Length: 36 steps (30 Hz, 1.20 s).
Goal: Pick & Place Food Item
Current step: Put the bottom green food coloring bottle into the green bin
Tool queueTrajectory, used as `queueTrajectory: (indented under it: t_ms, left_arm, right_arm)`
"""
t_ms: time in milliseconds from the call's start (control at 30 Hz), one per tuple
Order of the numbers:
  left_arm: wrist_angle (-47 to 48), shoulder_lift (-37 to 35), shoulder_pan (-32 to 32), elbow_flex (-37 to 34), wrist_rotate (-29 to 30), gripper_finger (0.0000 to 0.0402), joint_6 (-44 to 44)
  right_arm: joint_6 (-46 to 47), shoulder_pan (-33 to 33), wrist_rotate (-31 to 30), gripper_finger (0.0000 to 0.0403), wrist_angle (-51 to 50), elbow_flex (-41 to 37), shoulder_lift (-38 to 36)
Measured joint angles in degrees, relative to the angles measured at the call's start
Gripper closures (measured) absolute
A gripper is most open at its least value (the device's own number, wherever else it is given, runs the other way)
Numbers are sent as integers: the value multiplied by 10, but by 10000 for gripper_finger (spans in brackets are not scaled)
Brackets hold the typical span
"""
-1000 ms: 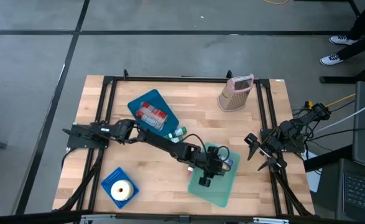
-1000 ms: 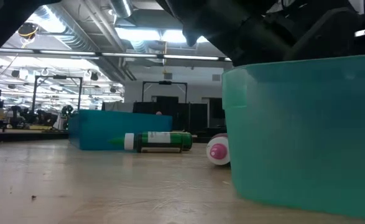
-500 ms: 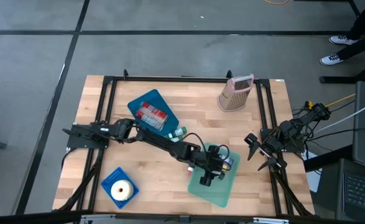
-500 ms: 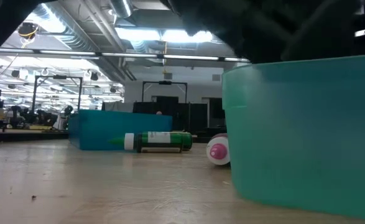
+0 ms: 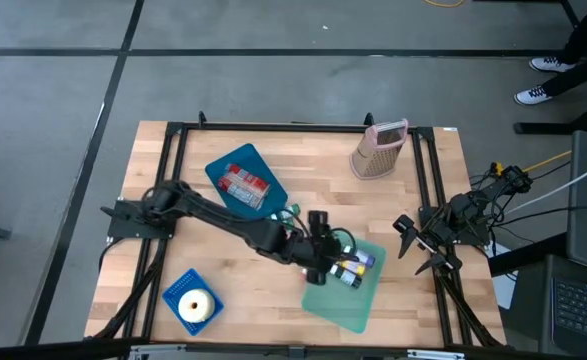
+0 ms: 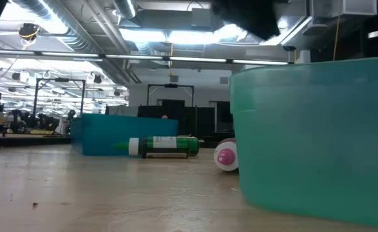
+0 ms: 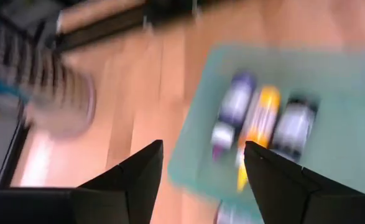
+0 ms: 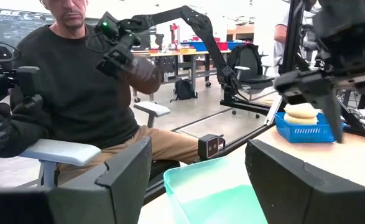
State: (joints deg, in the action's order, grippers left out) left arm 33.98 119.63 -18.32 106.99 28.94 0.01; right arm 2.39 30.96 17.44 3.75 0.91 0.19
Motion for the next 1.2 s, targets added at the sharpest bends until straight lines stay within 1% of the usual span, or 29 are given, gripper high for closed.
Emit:
queueTrajectory:
  t_ms: [67,200,300,433,500,567,667,800,867,933,967,1033,1200]
  left_arm:
    - [54,-10,-2,-1,7,182,-19]
    - [100,-26,-4,-1,2,183,-42]
    - [81,-32,-7,-16,-6,185,-40]
    - [-24,-58,-13,-82,-19,185,-23]
    - [-93,-81,-15,-135,-35,186,-18]
    - [-162,-118,-17,-204,-46,186,-19]
    - [-275,-199,-20,-327,-45,186,-29]
    - [-408,-327,-20,-511,-7,186,-70]
    - [-454,-383,-20,-599,13,186,-105]
    - [-482,-422,-21,-661,25,186,-129]
    - [-494,-430,-24,-679,31,186,-140]
    - [-490,-430,-31,-682,32,186,-143]
    - [-451,-357,-25,-624,46,191,-93]
  right_arm:
    - [0,0,0,149,0,0,0]
    - [2,0,0,149,0,0,0]
    - [2,0,0,149,0,0,0]
    - [2,0,2,149,0,0,0]
    - [4,0,2,149,0,0,0]
    - [6,0,2,149,0,0,0]
    - [5,0,2,149,0,0,0]
    - [2,0,2,149,0,0,0]
    - [2,0,2,149,0,0,0]
    - [2,0,1,149,1,0,0]
    - [2,0,1,149,1,0,0]
    - [2,0,1,149,4,0,0]
    - [2,0,-15,149,6,0,0]
